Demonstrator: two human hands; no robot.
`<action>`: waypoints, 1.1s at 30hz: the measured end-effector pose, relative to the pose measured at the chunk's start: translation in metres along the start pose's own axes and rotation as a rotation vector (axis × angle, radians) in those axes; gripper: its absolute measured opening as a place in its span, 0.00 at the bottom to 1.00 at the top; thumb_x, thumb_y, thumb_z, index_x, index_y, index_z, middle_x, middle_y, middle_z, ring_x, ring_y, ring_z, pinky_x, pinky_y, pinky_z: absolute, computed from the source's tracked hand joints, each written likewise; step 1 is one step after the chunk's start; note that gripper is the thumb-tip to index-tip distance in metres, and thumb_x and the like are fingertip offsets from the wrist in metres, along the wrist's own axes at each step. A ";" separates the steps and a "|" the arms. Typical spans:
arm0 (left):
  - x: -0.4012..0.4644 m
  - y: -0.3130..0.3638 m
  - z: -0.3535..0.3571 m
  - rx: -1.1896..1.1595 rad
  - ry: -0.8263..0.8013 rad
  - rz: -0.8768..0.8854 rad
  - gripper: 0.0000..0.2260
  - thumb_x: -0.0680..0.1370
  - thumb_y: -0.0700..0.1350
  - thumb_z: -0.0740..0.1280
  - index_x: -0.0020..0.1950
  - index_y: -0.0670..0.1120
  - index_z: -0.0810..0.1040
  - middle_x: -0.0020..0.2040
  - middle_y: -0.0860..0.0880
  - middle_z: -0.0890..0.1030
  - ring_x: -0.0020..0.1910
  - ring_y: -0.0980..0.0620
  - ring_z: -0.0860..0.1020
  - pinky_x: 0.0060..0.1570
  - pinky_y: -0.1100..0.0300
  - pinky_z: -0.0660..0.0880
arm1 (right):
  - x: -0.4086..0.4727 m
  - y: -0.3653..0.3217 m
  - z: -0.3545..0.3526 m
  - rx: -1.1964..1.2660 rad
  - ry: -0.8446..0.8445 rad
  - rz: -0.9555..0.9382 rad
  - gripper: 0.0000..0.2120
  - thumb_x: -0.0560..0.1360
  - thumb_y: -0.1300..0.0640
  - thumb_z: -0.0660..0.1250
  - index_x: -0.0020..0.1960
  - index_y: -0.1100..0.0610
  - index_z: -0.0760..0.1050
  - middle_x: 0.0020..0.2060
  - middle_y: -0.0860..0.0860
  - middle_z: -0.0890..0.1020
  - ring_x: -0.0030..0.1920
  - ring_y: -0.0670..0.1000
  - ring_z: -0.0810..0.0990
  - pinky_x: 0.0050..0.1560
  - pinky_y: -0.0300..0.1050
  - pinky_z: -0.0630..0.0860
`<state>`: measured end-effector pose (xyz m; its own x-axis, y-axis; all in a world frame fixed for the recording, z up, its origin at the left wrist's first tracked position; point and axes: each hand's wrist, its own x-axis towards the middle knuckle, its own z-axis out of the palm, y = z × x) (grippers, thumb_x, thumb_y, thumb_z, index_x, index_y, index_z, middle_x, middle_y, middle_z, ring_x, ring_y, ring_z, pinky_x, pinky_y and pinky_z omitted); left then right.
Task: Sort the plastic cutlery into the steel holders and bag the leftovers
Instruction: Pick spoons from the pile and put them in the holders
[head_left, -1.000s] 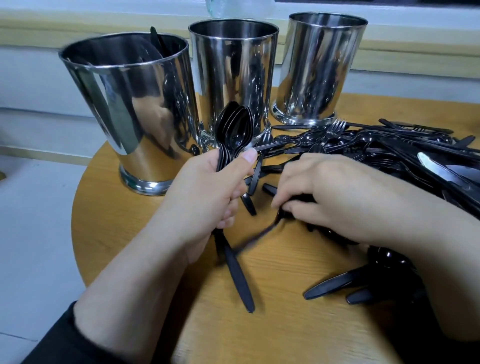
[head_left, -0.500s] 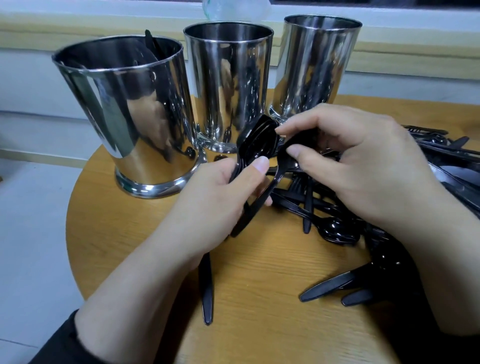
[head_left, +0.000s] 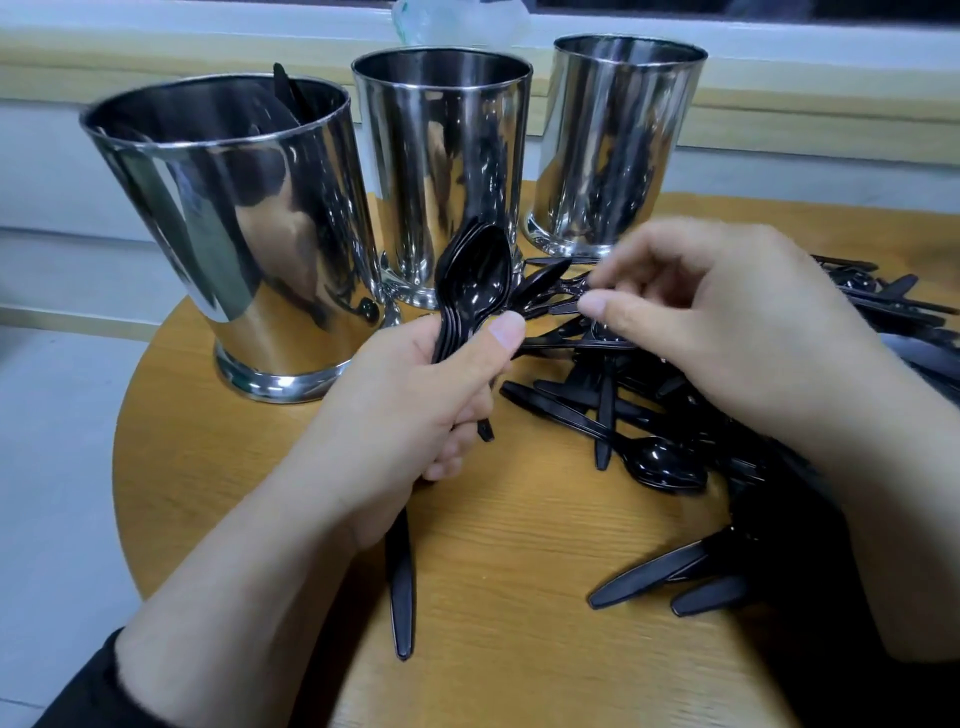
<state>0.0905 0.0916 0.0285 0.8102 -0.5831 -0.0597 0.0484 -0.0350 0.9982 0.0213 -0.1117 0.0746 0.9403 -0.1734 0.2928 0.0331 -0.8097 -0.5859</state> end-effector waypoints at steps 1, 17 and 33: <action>0.001 0.001 -0.001 0.019 -0.010 0.001 0.19 0.72 0.62 0.73 0.42 0.47 0.74 0.30 0.51 0.66 0.24 0.54 0.62 0.22 0.64 0.60 | 0.000 0.001 -0.003 -0.084 -0.080 0.027 0.06 0.73 0.41 0.71 0.44 0.42 0.80 0.40 0.39 0.80 0.39 0.42 0.76 0.35 0.33 0.69; 0.003 -0.006 -0.003 0.083 0.022 0.014 0.10 0.84 0.50 0.65 0.48 0.46 0.78 0.33 0.48 0.74 0.25 0.51 0.66 0.25 0.59 0.65 | -0.001 -0.008 0.015 -0.451 -0.513 0.089 0.07 0.74 0.41 0.73 0.49 0.42 0.81 0.44 0.41 0.76 0.43 0.41 0.74 0.41 0.37 0.70; 0.005 -0.004 -0.003 0.287 0.172 0.143 0.13 0.83 0.49 0.65 0.45 0.43 0.82 0.39 0.49 0.85 0.34 0.59 0.79 0.35 0.66 0.75 | -0.004 -0.013 0.013 -0.354 -0.415 -0.063 0.07 0.75 0.45 0.71 0.41 0.46 0.77 0.43 0.40 0.75 0.45 0.38 0.72 0.47 0.35 0.61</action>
<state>0.0958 0.0910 0.0246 0.8846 -0.4542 0.1054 -0.2183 -0.2037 0.9544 0.0213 -0.0933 0.0708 0.9972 0.0593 -0.0460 0.0450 -0.9629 -0.2660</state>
